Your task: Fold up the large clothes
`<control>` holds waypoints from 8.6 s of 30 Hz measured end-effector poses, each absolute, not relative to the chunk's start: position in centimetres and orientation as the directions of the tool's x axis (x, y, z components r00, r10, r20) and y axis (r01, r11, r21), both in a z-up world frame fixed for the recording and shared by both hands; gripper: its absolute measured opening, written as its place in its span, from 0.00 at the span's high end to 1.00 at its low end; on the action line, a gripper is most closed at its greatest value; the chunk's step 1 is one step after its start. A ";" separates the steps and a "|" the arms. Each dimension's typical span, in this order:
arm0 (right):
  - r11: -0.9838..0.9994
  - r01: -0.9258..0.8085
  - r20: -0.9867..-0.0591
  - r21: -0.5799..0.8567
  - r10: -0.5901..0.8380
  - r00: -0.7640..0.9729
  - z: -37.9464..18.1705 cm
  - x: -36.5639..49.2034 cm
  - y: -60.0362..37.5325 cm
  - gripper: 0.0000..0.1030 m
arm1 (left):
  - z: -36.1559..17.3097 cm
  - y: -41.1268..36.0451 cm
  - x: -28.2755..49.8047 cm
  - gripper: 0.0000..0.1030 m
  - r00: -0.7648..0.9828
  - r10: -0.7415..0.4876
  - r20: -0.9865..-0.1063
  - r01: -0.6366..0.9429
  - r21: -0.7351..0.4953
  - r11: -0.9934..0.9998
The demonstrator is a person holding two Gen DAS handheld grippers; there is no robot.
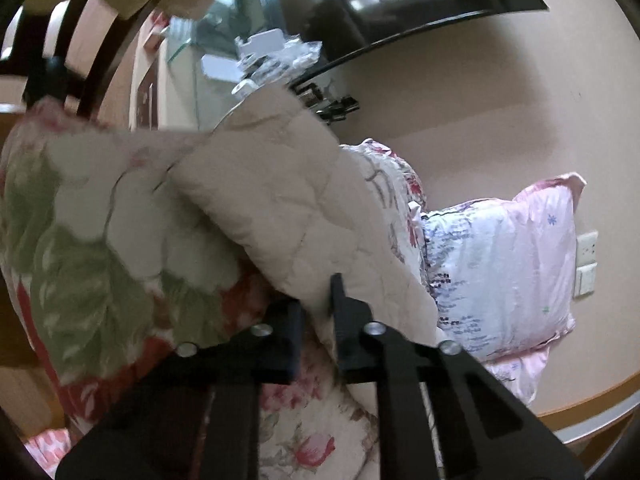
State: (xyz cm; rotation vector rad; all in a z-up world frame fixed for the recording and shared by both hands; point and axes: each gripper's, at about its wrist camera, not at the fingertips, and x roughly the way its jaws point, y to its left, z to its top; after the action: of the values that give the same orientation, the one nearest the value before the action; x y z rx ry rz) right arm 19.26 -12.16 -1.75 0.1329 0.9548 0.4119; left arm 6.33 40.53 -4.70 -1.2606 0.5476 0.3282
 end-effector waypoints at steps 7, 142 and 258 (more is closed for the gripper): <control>0.923 -0.258 -0.732 0.285 0.383 0.563 -0.4 17.9 -15.6 0.16 | 3.2 36.3 9.6 0.96 0.897 -0.081 -0.435 -0.343 -0.800 0.492; 0.720 0.097 -0.657 0.687 0.558 0.508 -12.3 -5.2 -43.3 0.21 | -4.9 19.6 -3.0 0.41 0.441 -0.684 -0.581 0.179 -0.690 0.701; 0.875 0.477 -0.696 0.087 -0.290 0.657 -3.4 29.9 -36.8 0.84 | -2.3 16.1 32.8 0.56 0.671 -0.185 -0.718 -0.153 -0.378 0.913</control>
State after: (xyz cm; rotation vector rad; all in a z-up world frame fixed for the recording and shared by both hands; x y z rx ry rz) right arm 29.86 -36.83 -3.35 0.2731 0.7346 -0.4404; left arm 32.81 16.12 -2.33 -0.4331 0.8417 -0.0185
